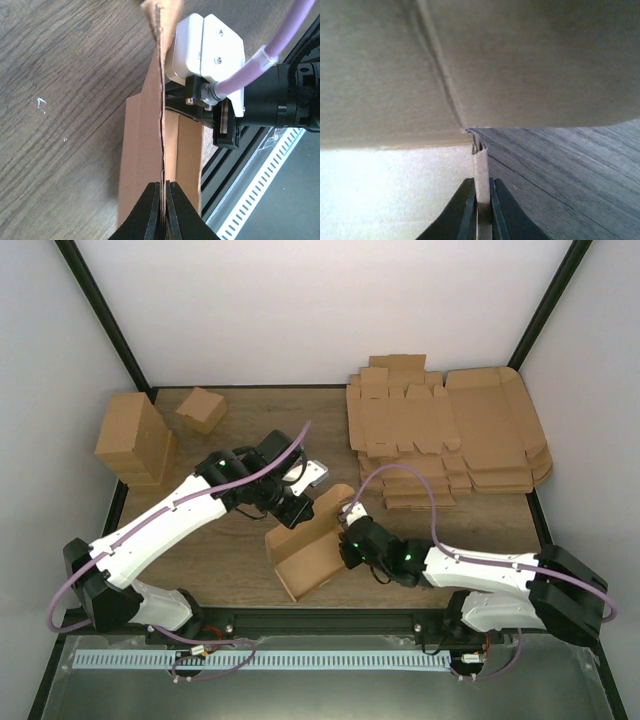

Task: Fold the paper box

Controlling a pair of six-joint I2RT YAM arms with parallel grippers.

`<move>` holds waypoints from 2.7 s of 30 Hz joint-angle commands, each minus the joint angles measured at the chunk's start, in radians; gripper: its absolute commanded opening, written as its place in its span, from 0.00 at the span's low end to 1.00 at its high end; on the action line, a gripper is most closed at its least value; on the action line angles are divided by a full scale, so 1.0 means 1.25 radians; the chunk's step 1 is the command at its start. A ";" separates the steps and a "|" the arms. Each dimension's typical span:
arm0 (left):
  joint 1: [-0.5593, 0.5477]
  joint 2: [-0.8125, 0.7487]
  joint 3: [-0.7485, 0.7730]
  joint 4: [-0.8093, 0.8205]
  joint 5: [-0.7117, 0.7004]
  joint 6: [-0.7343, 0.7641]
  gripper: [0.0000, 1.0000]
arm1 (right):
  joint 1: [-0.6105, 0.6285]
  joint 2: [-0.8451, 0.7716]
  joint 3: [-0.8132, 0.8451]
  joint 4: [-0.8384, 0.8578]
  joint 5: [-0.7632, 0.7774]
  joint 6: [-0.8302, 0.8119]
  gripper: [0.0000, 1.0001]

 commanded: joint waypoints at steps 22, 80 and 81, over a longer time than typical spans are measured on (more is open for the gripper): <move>0.005 -0.027 0.024 -0.029 -0.043 0.011 0.04 | 0.014 0.024 0.052 -0.089 0.051 0.040 0.33; 0.062 -0.407 -0.480 0.382 -0.313 -0.383 0.98 | -0.075 0.224 0.164 -0.207 0.030 0.326 0.24; 0.062 -0.405 -0.489 0.389 -0.314 -0.380 0.96 | -0.075 0.212 0.157 -0.205 0.027 0.320 0.26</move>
